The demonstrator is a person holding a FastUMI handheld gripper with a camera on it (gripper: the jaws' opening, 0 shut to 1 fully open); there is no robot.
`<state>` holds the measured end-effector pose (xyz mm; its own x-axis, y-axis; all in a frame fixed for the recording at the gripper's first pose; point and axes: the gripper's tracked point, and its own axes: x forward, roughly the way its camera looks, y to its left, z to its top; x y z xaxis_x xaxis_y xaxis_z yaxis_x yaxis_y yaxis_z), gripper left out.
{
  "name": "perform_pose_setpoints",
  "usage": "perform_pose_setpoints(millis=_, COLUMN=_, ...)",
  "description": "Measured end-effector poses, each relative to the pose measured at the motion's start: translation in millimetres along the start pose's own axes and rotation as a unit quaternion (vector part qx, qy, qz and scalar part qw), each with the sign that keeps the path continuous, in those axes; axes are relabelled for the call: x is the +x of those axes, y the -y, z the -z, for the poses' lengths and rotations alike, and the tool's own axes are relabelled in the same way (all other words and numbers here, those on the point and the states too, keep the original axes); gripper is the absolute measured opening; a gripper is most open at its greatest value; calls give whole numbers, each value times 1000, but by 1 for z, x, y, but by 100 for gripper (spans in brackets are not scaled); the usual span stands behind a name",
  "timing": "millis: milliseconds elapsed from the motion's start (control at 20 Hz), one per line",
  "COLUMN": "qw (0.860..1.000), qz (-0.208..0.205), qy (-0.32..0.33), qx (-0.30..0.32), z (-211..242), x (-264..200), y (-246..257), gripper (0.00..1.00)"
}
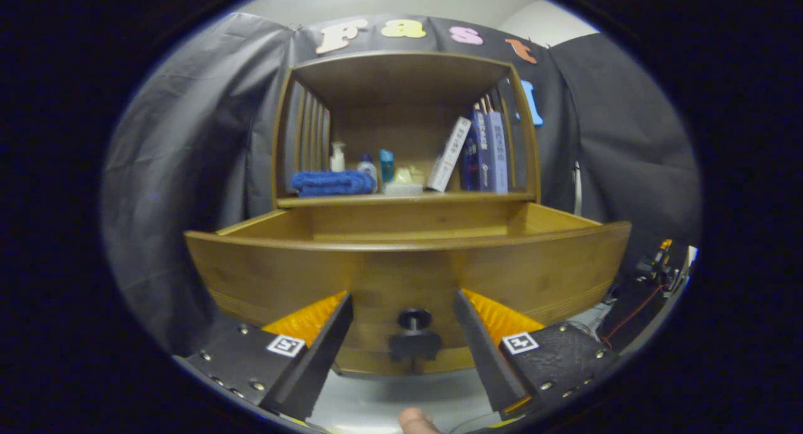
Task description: Pull open the drawer, take out the items inside it, and place them on the countertop above the cabinet.
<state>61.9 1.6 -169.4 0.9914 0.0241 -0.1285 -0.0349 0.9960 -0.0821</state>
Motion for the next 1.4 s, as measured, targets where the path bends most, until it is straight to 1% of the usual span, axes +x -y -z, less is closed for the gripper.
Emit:
perform_pose_setpoints(millis=150, qw=1000, qz=-4, qy=-6, qx=5, z=5, x=8, y=1, gripper=98)
perform_pose_setpoints(millis=450, qw=1000, qz=-8, qy=-8, qx=10, z=1, x=27, y=0, gripper=99)
perform_pose_setpoints(millis=850, qw=1000, qz=-19, qy=16, qx=0, z=-7, x=66, y=3, gripper=99)
perform_pose_setpoints(millis=900, qw=999, qz=-20, qy=31, qx=2, z=-12, x=69, y=3, gripper=99)
perform_pose_setpoints(millis=950, qw=999, qz=-19, qy=40, qx=1, z=-14, x=73, y=3, gripper=99)
perform_pose_setpoints(millis=1150, qw=999, qz=-14, qy=36, qx=-18, z=-10, x=94, y=-2, gripper=98)
perform_pose_setpoints(millis=1400, qw=999, qz=-7, qy=41, qx=-18, z=-13, x=111, y=-4, gripper=99)
